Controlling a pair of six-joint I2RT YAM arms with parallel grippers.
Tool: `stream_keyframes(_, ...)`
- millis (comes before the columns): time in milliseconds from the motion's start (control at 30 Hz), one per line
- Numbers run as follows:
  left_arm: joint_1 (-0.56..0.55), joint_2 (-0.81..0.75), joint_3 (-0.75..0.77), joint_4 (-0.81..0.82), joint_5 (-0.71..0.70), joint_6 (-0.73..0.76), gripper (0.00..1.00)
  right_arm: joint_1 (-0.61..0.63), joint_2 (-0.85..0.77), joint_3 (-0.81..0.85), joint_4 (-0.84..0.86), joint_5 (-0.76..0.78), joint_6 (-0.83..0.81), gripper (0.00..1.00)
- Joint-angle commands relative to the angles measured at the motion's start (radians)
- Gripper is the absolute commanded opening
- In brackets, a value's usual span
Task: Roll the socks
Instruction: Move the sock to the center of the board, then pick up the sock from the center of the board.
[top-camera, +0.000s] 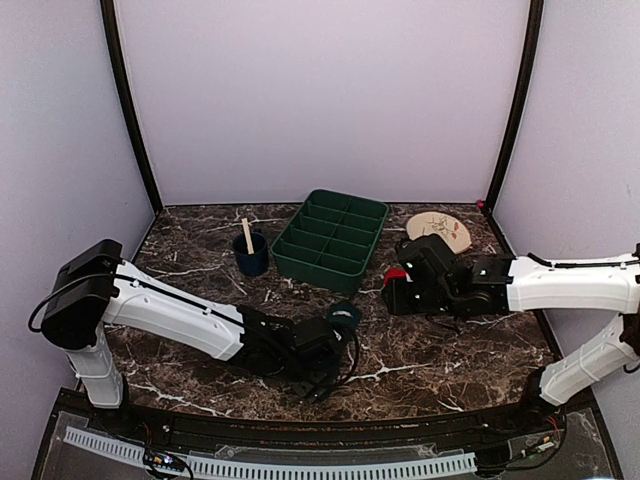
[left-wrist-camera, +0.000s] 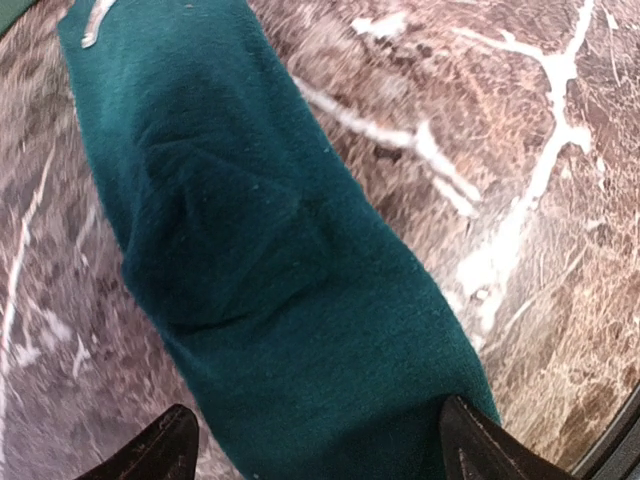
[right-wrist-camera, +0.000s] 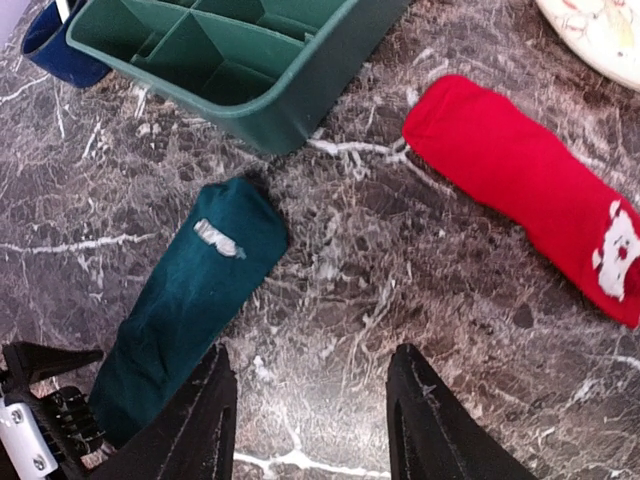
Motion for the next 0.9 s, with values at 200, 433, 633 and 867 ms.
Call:
stream_keyframes(200, 0.020, -0.127, -0.065, -0.231, -0.163, -0.034, 0.92, 0.008, -0.012, -0.067, 0.163, -0.095, 0.027, 0.46)
stream_keyframes(433, 0.047, -0.430, -0.110, -0.231, -0.182, -0.129, 0.95, 0.074, 0.076, -0.003, 0.201, -0.096, -0.084, 0.46)
stream_keyframes(633, 0.056, -0.676, -0.227, -0.123, -0.150, -0.167, 0.95, 0.228, 0.213, 0.171, 0.079, 0.030, -0.144, 0.45)
stream_keyframes(867, 0.156, -0.859, -0.356, -0.123, -0.120, -0.203, 0.97, 0.383, 0.385, 0.412, -0.070, 0.009, -0.209, 0.46)
